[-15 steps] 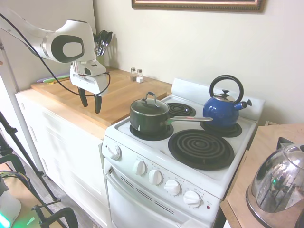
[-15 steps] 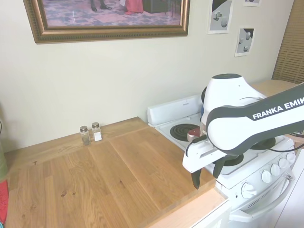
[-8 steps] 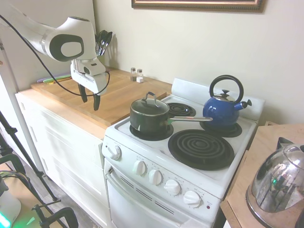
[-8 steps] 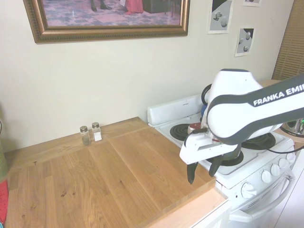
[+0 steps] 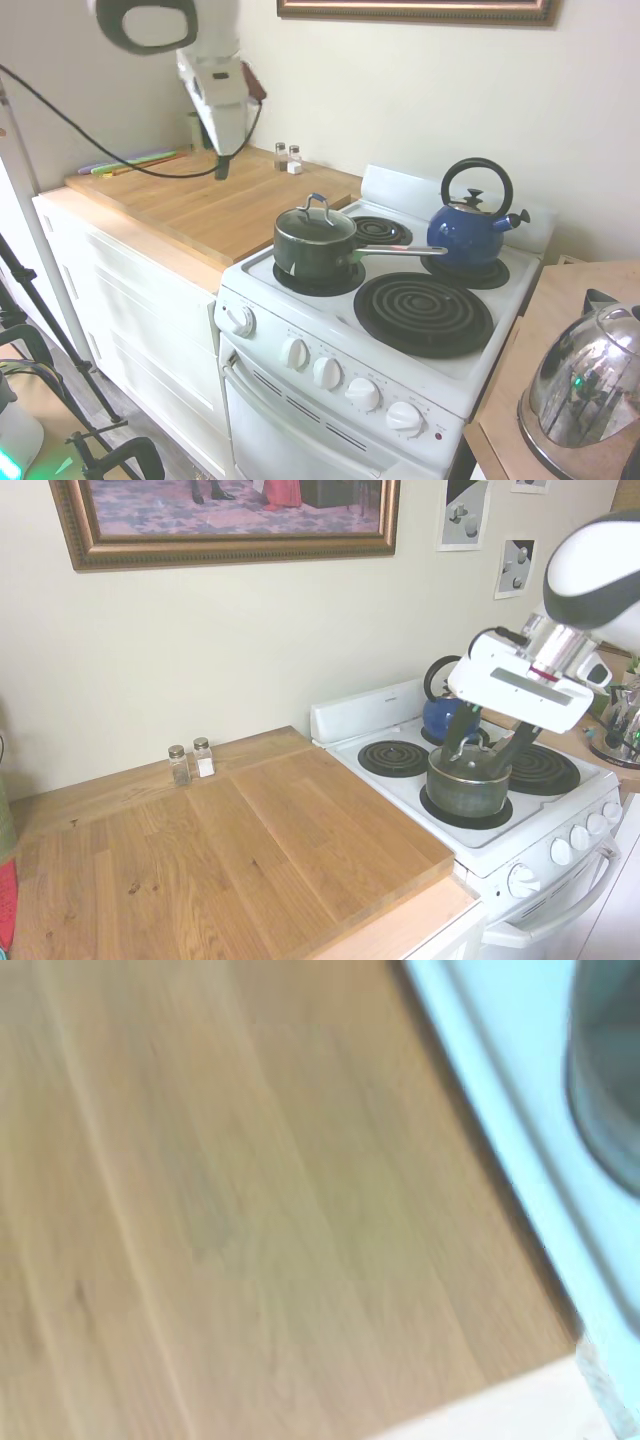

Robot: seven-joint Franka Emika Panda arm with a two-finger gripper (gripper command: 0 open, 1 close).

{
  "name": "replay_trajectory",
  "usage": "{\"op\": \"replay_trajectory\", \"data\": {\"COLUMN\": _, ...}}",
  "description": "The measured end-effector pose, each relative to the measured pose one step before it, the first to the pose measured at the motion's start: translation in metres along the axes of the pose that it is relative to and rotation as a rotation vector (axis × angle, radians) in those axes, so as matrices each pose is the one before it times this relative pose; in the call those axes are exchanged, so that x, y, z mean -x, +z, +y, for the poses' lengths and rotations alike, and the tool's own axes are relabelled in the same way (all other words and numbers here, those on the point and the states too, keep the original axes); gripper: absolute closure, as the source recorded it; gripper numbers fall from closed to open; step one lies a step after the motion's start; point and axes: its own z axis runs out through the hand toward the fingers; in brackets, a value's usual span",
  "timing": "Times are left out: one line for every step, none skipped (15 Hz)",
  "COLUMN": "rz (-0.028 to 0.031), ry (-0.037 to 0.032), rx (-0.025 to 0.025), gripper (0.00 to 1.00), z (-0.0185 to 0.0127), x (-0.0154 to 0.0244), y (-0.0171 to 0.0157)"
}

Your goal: Uncover the lid of the pot

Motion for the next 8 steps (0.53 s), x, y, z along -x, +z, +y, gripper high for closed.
{"op": "replay_trajectory", "data": {"rz": -0.00563, "ry": 0.05713, "rx": 0.01426, "gripper": 0.0, "z": -0.01165, "x": -0.01819, "y": 0.00274}}
{"op": "replay_trajectory", "data": {"rz": 0.00109, "ry": 0.06371, "rx": 0.01714, "gripper": 0.0, "z": -0.01341, "x": -0.01691, "y": 0.00473}}
{"op": "replay_trajectory", "data": {"rz": 0.00835, "ry": 0.06594, "rx": 0.00847, "gripper": 0.0, "z": -0.01357, "x": -0.01378, "y": 0.00339}}
{"op": "replay_trajectory", "data": {"rz": 0.0161, "ry": 0.06374, "rx": 0.00491, "gripper": 0.0, "z": -0.01375, "x": -0.01119, "y": 0.00145}}
{"op": "replay_trajectory", "data": {"rz": 0.02119, "ry": 0.062, "rx": 0.00621, "gripper": 0.0, "z": -0.01084, "x": -0.00951, "y": -0.00004}}
{"op": "replay_trajectory", "data": {"rz": 0.02188, "ry": 0.06258, "rx": 0.01568, "gripper": 0.0, "z": -0.00852, "x": -0.00897, "y": -0.00016}}
{"op": "replay_trajectory", "data": {"rz": 0.02362, "ry": 0.05963, "rx": 0.01689, "gripper": 0.0, "z": -0.00566, "x": -0.0077, "y": 0.00039}}
{"op": "replay_trajectory", "data": {"rz": 0.02378, "ry": 0.05479, "rx": 0.01971, "gripper": 0.0, "z": -0.00419, "x": -0.00658, "y": 0.0011}}
